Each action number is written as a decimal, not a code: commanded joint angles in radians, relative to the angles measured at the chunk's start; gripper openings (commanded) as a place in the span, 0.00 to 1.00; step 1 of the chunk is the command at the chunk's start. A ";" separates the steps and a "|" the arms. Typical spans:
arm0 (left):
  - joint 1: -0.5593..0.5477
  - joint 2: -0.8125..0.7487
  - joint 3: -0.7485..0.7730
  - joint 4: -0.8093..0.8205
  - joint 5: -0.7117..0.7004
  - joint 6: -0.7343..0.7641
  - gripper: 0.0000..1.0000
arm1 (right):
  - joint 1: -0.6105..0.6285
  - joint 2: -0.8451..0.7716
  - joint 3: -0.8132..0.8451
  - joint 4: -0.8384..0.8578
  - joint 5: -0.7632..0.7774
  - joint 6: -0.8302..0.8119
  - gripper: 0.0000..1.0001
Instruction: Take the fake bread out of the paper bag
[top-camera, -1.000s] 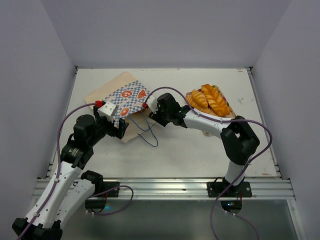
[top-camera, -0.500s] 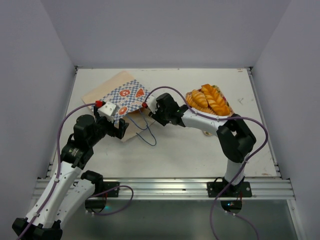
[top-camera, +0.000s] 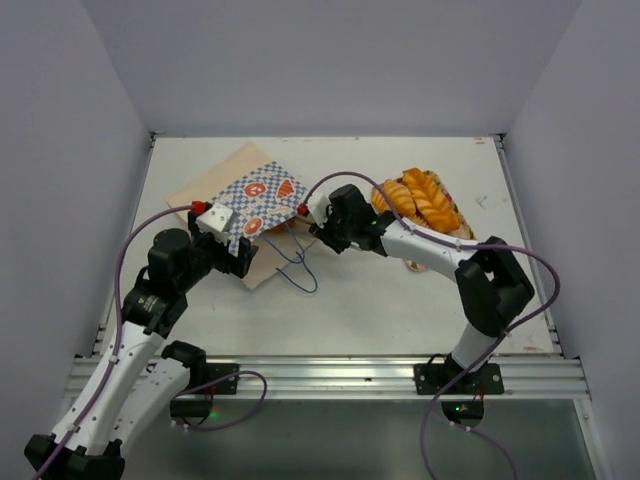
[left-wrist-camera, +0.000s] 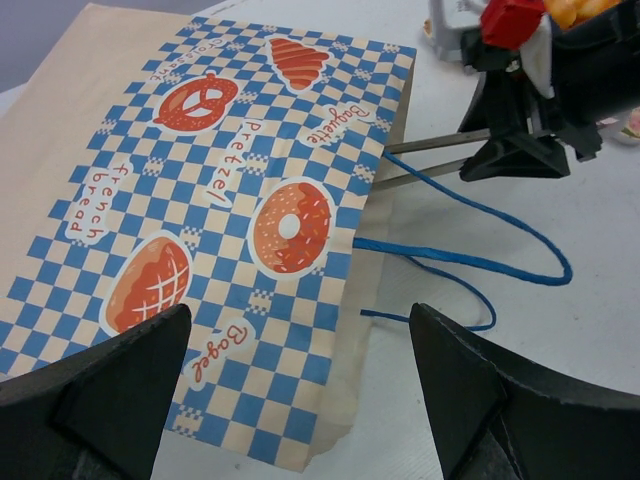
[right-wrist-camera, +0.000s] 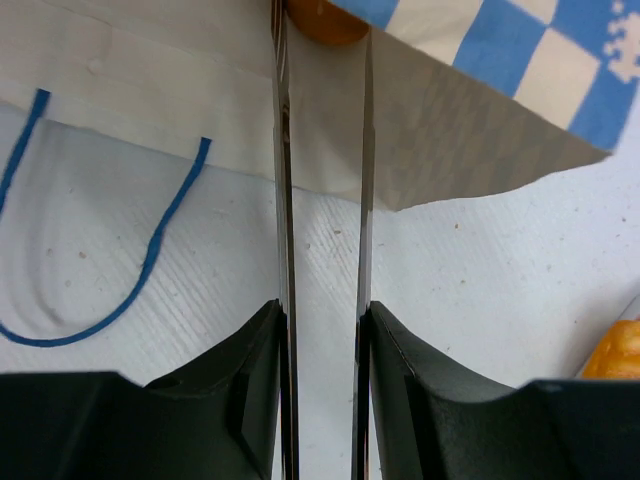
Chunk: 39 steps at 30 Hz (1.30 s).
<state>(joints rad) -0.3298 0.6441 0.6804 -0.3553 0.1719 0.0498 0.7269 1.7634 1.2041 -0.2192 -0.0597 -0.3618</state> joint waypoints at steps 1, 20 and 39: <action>-0.005 0.002 0.005 0.055 0.009 0.032 0.94 | -0.004 -0.145 -0.037 0.035 -0.052 -0.034 0.03; -0.005 -0.014 -0.004 0.058 0.032 0.025 0.94 | -0.003 -0.272 -0.219 -0.103 -0.095 -0.048 0.09; -0.005 -0.015 -0.002 0.058 0.034 0.022 0.94 | -0.004 -0.277 -0.132 -0.109 -0.153 -0.069 0.49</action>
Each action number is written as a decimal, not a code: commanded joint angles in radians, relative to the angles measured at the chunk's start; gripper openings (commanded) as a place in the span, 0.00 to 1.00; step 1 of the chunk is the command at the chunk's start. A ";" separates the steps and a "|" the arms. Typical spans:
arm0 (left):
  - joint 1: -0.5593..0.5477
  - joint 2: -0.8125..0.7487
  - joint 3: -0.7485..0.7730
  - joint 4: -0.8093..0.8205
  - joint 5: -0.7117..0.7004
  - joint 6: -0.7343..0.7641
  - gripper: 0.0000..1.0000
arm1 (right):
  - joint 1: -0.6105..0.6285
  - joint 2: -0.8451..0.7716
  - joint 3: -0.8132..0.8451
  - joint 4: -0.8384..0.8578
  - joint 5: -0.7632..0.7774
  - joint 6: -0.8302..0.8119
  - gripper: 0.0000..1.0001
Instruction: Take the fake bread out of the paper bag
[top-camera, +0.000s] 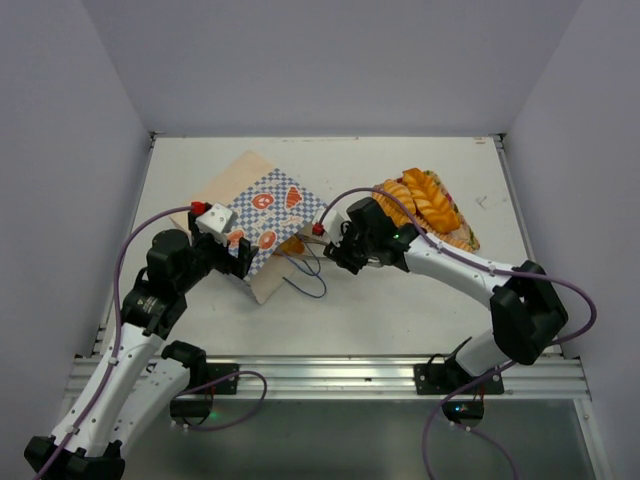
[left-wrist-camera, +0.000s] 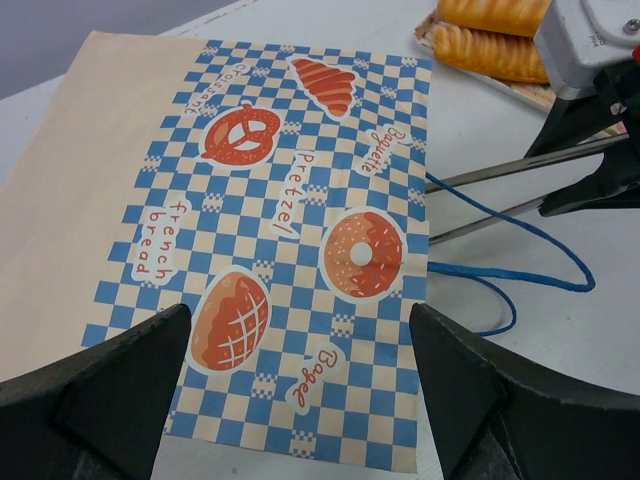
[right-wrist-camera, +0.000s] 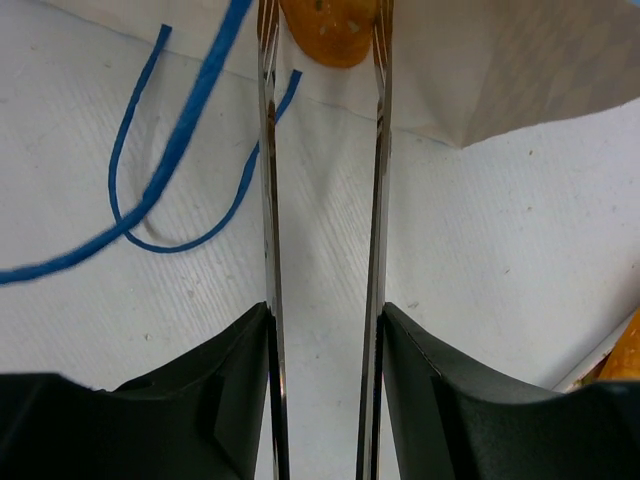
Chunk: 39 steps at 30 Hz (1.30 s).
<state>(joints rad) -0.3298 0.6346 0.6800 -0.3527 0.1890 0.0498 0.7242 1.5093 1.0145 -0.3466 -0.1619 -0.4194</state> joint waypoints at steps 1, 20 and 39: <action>-0.005 -0.006 -0.002 0.055 0.017 0.022 0.94 | -0.002 -0.018 0.065 0.018 -0.053 -0.012 0.50; -0.005 -0.003 0.004 0.055 0.017 0.024 0.94 | -0.008 0.127 0.165 0.017 -0.074 0.007 0.56; -0.005 -0.010 -0.002 0.060 0.020 0.027 0.94 | -0.040 0.163 0.199 -0.041 -0.169 0.024 0.15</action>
<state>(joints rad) -0.3298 0.6376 0.6800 -0.3523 0.1978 0.0494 0.7036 1.6951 1.1633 -0.3637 -0.2630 -0.4088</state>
